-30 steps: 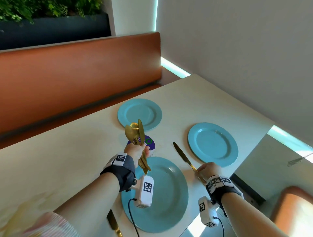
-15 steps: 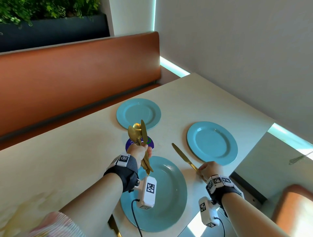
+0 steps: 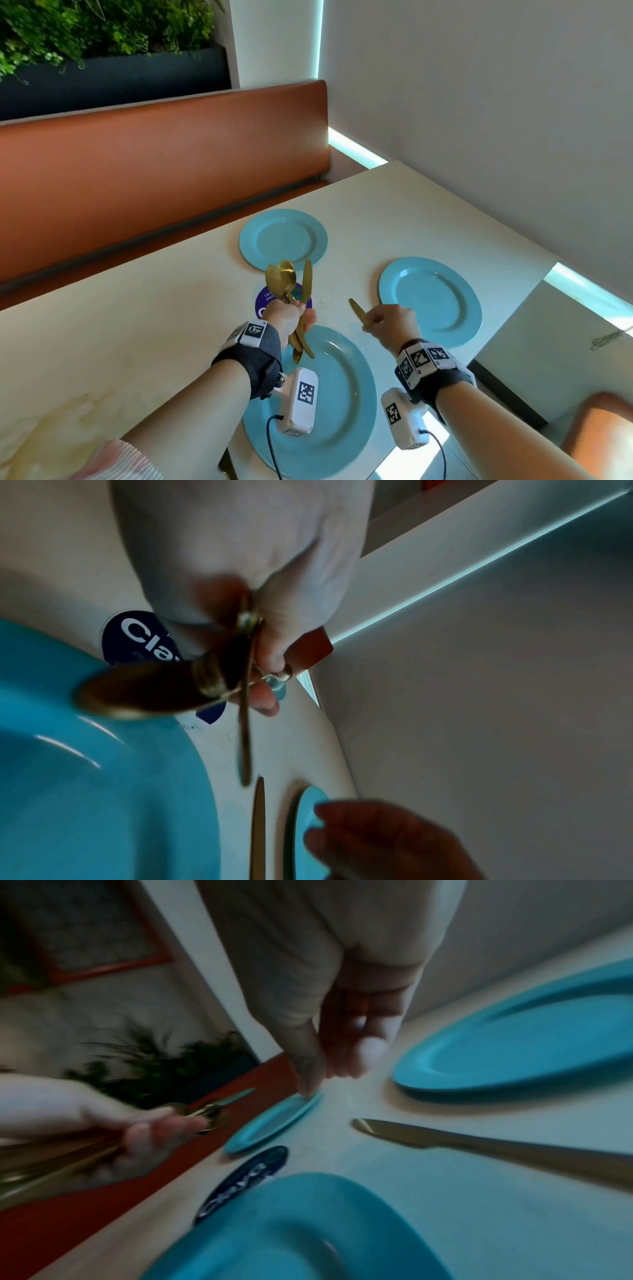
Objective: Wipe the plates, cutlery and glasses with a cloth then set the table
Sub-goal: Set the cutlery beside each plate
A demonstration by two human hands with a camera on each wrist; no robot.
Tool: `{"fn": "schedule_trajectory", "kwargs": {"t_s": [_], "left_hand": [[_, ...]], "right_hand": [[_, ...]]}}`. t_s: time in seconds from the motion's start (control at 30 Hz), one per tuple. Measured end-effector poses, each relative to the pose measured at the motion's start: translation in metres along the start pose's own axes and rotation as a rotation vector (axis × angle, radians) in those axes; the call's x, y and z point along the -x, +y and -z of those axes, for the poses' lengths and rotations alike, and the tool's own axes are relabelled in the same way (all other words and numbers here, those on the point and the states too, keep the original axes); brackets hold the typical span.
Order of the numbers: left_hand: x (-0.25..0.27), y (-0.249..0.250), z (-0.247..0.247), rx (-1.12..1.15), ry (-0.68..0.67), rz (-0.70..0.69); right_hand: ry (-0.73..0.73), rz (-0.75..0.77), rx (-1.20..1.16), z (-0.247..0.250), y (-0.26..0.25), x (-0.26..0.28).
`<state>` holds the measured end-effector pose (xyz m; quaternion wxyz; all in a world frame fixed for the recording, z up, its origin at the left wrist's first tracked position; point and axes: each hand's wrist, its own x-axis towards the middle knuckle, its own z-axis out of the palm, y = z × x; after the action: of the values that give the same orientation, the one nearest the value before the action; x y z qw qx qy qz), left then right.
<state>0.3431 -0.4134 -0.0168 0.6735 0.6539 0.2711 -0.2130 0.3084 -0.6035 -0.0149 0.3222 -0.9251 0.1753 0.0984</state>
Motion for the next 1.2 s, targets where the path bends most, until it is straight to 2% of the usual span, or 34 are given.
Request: {"fn": "schedule_trajectory", "kwargs": {"t_s": [0.27,0.37,0.53,0.67,0.9,0.97,1.03,1.13,1.2], "left_hand": [[0.015,0.011,0.007,-0.120,-0.041,-0.032],[0.019,0.014,0.022,-0.186,-0.046,-0.055],[0.021,0.021,0.056,-0.295,-0.063,-0.054],[0.018,0.025,0.081,-0.461,-0.095,-0.095],[-0.001,0.029,0.120,-0.490,-0.175,-0.077],[-0.011,0.030,0.134,-0.498,-0.090,-0.107],[-0.021,0.033,0.152,-0.466,0.055,-0.165],[-0.030,0.046,0.182,-0.250,0.197,-0.213],[-0.035,0.057,0.200,-0.108,0.215,-0.194]], "right_hand": [[-0.098,0.679,0.253,-0.023,-0.071,0.000],[-0.030,0.812,0.416,-0.029,-0.088,0.002],[-0.024,1.002,0.426,-0.048,-0.107,-0.002],[-0.206,0.942,0.600,-0.056,-0.133,0.002],[-0.419,0.700,0.707,-0.081,-0.174,-0.002],[-0.427,0.636,0.739,-0.089,-0.185,-0.006],[-0.423,0.554,0.771,-0.098,-0.193,-0.014],[-0.366,0.386,0.705,-0.109,-0.203,-0.033],[-0.315,0.279,0.624,-0.118,-0.210,-0.049]]}}
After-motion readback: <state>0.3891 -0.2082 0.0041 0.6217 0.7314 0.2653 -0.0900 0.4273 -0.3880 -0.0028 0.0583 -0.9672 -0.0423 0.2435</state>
